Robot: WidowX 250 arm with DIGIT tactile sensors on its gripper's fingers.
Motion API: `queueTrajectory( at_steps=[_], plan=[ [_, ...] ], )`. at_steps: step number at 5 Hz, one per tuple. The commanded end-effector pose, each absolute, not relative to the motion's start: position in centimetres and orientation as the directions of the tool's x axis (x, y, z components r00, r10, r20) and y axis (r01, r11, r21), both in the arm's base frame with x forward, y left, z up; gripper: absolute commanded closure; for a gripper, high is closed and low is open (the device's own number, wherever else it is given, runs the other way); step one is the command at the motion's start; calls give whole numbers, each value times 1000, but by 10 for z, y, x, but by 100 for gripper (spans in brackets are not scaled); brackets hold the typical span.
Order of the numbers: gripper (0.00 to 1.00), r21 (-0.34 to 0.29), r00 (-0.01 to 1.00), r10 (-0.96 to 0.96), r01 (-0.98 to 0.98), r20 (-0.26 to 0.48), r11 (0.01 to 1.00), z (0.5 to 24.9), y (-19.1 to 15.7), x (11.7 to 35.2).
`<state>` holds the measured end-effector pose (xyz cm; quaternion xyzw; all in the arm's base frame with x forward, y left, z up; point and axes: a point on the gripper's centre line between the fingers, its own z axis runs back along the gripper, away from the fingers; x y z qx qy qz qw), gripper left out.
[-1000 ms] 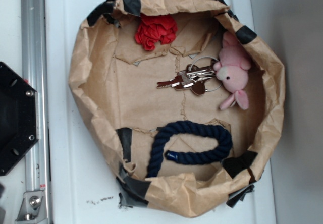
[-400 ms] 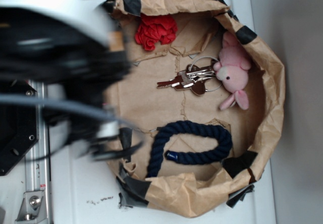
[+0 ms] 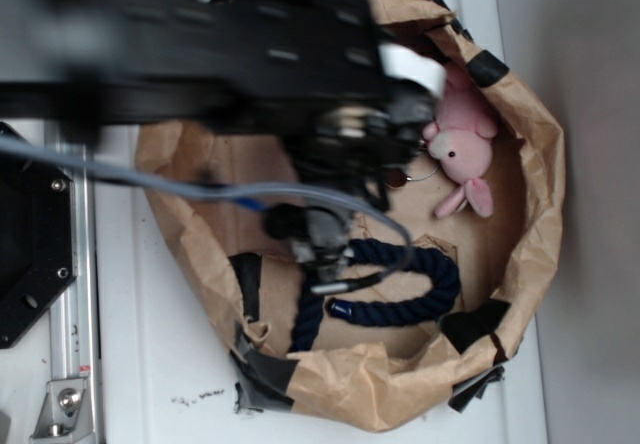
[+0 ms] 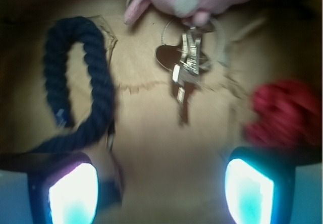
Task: Grab the blue rope.
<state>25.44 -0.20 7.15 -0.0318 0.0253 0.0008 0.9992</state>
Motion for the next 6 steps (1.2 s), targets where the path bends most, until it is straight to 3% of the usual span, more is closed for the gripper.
queueTrajectory(
  at_steps=[1, 2, 3, 4, 6],
  plan=[
    [0, -106, 994, -85, 78, -68, 991, 30, -66, 267],
    [0, -73, 987, -110, 102, -115, 992, -4, -84, 268],
    [100, -12, 983, -85, 85, -165, 996, -16, -91, 259],
    [100, 40, 984, -73, 81, -160, 996, 0, -87, 254],
    [100, 68, 998, 26, -22, -50, 997, 47, -72, 252]
  ],
)
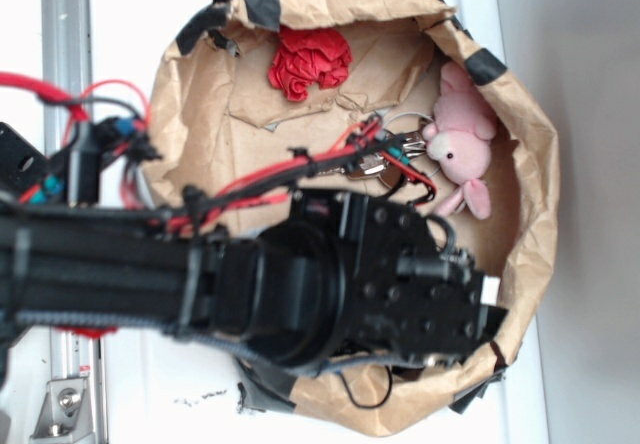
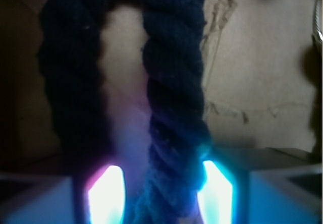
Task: Grab the blue rope.
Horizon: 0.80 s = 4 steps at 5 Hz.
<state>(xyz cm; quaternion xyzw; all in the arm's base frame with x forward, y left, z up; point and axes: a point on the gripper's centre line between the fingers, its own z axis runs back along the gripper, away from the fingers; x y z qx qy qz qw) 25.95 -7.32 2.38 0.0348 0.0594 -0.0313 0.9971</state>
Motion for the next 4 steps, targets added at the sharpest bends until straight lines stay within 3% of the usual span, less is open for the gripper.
queueTrajectory(
  at_steps=[1, 3, 4],
  plan=[
    [100, 95, 993, 98, -91, -66, 991, 84, -56, 252],
    [100, -15, 970, 227, -227, 82, 974, 170, 3, 233],
    [100, -12, 968, 220, -221, 121, 975, 179, 11, 229]
  ],
)
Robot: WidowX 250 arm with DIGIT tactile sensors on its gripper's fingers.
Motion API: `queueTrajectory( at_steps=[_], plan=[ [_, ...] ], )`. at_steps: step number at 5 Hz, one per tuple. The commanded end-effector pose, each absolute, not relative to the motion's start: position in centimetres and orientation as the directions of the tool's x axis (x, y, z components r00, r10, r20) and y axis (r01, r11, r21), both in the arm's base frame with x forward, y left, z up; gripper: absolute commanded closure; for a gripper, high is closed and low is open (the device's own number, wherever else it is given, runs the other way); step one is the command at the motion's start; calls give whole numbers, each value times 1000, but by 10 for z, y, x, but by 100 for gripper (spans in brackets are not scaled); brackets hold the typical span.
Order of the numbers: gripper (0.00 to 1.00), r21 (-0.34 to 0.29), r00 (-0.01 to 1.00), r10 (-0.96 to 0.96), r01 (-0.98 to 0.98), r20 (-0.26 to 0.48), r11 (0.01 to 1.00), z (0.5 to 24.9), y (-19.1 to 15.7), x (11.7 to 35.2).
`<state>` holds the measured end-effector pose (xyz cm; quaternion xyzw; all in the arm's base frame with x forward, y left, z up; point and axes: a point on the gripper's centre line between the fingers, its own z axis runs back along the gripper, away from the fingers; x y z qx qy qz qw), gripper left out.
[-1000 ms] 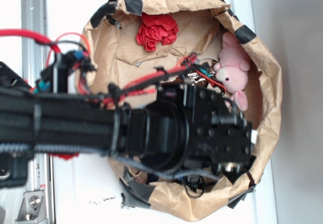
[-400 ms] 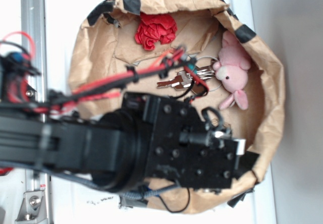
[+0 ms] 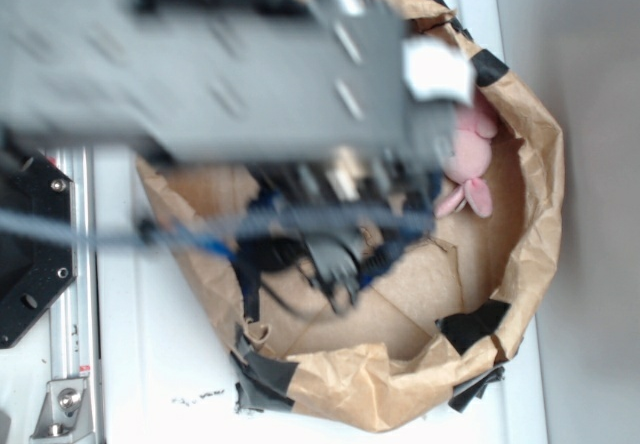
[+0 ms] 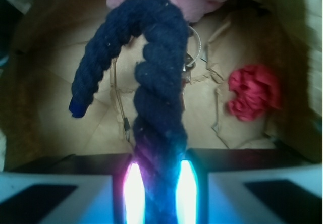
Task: Grab the blue rope.
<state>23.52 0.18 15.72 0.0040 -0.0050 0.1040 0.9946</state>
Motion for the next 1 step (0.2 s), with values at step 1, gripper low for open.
queueTrajectory(
  at_steps=[1],
  plan=[
    [100, -29, 974, 203, -201, 105, 979, 182, 9, 231]
  ],
)
